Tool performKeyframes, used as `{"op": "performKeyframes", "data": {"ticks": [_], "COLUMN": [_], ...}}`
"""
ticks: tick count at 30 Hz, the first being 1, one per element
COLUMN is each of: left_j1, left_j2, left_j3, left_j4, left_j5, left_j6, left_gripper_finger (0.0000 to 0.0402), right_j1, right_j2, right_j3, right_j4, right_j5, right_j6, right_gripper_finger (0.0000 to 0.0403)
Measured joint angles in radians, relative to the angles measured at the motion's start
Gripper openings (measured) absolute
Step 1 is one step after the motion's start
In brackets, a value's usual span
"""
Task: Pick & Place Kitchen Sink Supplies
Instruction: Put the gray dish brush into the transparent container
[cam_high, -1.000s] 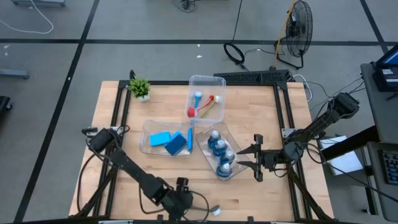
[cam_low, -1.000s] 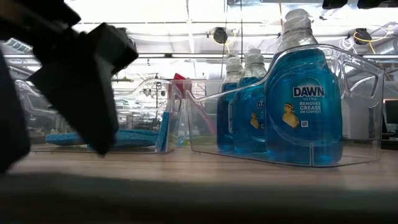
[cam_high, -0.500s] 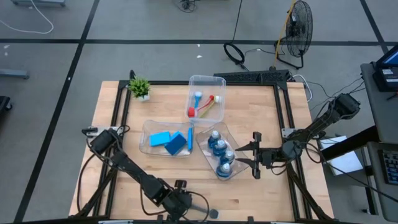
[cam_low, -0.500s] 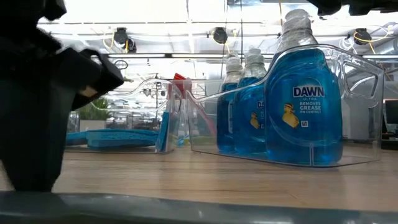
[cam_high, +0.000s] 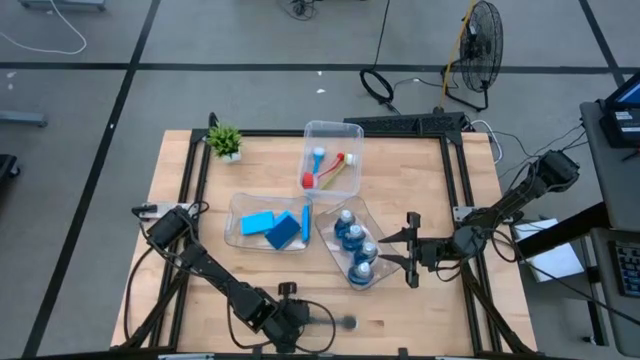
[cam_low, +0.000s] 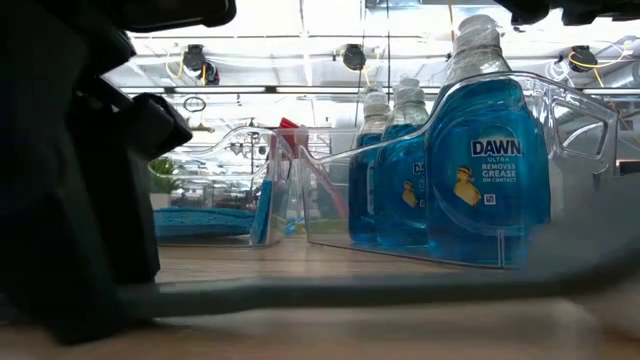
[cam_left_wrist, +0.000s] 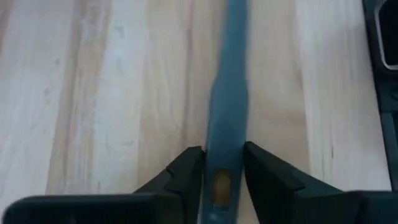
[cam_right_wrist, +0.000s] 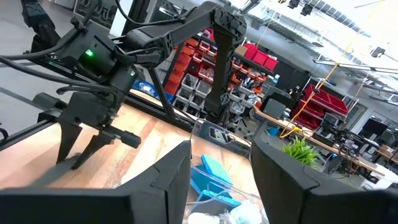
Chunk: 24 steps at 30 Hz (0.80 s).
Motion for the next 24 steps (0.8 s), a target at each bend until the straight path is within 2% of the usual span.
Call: {"op": "performKeyframes", "data": {"ticks": [5,10,14,18,24], "left_j1": [0.003,0.003,0.000,-0.001,0.000], "left_j2": [0.000,0.000,-0.007,-0.053,-0.167], "left_j3": [-0.002,-0.003,-0.005,-0.011,-0.014], "left_j4": [-0.008,-0.012,-0.005,-0.007,-0.127], "left_j5": [-0.009,-0.008,-0.007,-0.009,-0.057], "left_j6": [-0.080,-0.113,-0.081,-0.029,-0.017], "left_gripper_finger": [0.0079,0.0079,0.0079,0.0079,0.0079], "right_j1": [0.000,0.000,0.000,0.000,0.000], "right_j2": [0.000,0.000,0.000,0.000,0.000], "right_j3": [0.000,0.000,0.000,0.000,0.000], "right_j4": [0.000,-0.001,0.000,0.000,0.000], "right_j5": [0.000,0.000,0.000,-0.001,-0.001], "right_j6": [0.000,0.004,0.004,0.004,0.004], "right_gripper_finger": [0.0155,0.0155,0.0155,0.0155,0.0155]}}
